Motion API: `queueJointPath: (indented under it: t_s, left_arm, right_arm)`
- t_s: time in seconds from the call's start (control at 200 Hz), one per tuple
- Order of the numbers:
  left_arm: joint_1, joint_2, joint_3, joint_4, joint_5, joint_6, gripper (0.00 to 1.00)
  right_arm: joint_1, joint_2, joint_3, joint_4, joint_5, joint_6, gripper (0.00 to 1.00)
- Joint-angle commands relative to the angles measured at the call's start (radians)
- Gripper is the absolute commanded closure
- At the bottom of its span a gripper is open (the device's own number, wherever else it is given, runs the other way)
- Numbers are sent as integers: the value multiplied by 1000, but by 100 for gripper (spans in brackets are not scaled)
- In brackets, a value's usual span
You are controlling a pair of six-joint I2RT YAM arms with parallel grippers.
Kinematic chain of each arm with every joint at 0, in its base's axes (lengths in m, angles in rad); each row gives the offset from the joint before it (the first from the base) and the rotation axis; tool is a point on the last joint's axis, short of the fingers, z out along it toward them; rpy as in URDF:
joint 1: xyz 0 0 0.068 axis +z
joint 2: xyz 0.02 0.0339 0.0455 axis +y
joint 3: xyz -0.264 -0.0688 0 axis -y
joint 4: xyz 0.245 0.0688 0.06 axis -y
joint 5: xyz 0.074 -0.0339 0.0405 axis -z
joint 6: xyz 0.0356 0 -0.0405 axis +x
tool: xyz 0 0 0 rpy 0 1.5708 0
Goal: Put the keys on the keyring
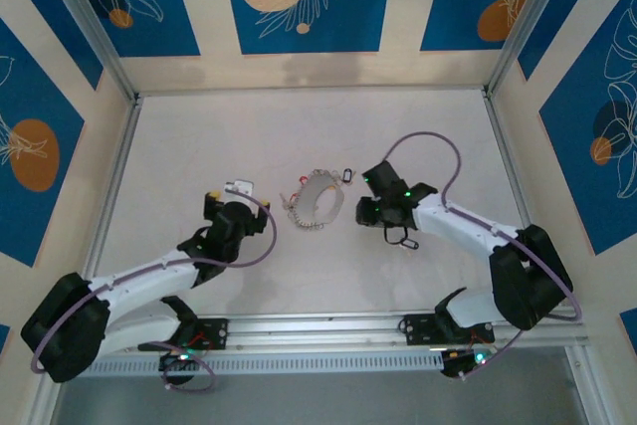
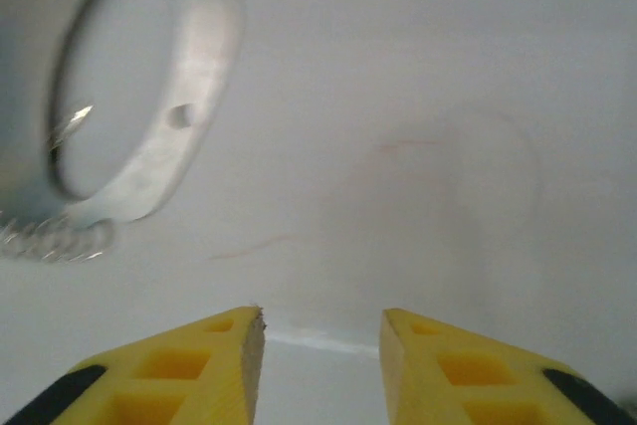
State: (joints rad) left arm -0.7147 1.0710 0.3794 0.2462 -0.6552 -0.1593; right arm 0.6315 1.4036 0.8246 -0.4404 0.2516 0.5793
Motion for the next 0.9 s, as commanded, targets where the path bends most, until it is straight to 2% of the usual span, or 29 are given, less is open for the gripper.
queueJointPath:
  t_s: [0.0, 0.1, 0.205, 0.28, 0.56, 0.7, 0.895]
  left_arm:
    - [33, -27, -18, -12, 42, -25, 0]
    - [75, -56, -39, -18, 74, -52, 0]
    - [117, -101, -66, -16, 107, -76, 0]
    - [139, -125, -81, -13, 122, -89, 0]
    - [152, -123, -82, -16, 133, -98, 0]
    - [152, -121, -77, -21, 129, -99, 0]
    - [153, -122, -79, -20, 126, -101, 0]
  right_arm:
    - [78, 69, 18, 103, -114, -129, 67]
    - [124, 133, 52, 116, -122, -160, 68]
    - [170, 208, 107, 98, -50, -215, 67]
    - [186, 254, 136, 100, -45, -239, 65]
    - [239, 375, 270, 60, 53, -304, 61]
    - [241, 414, 312, 26, 130, -327, 67]
    - [238, 450, 318, 7, 123, -348, 70]
